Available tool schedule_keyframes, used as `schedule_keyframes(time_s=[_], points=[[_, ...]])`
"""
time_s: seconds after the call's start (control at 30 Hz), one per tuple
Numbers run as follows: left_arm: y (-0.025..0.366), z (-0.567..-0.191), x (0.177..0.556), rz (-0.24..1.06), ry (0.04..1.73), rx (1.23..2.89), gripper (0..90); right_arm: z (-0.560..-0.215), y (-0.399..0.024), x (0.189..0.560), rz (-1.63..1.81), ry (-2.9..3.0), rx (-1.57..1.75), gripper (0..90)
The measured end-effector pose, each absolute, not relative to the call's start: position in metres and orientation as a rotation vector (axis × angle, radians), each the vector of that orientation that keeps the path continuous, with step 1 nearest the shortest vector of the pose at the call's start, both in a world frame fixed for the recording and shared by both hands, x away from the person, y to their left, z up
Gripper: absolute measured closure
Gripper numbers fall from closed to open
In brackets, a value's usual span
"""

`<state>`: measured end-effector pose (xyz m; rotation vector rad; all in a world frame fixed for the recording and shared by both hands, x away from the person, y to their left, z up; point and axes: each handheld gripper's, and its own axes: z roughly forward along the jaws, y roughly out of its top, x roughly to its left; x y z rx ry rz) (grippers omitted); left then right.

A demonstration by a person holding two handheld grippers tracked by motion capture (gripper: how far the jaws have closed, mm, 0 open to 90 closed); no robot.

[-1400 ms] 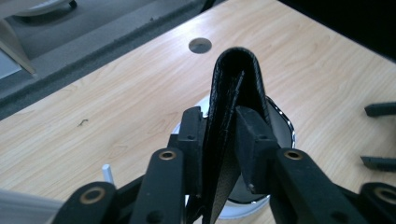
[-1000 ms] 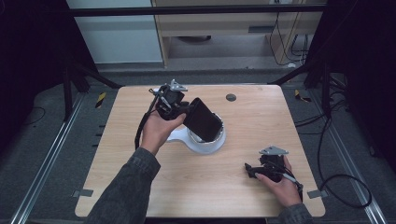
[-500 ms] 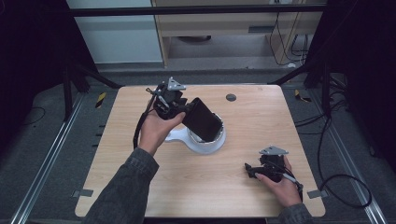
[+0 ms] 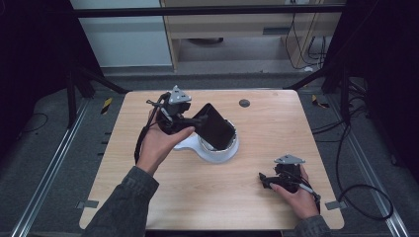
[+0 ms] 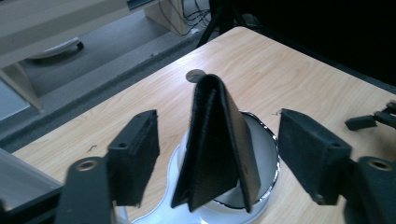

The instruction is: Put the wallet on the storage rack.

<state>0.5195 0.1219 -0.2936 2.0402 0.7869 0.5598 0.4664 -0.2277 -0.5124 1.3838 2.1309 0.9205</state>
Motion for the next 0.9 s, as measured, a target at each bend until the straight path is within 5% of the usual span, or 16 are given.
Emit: schedule_keyframes(time_s=[0.4, 0.9], points=[[0.130, -0.317, 0.481, 0.508, 0.688, 2.003, 4.4, -0.512, -0.228, 0.466, 0.920, 2.130, 1.384, 4.0], [0.154, -0.369, 0.454, 0.454, 0.696, 2.035, 3.6, -0.512, -0.228, 0.466, 0.918, 2.129, 1.384, 3.9]])
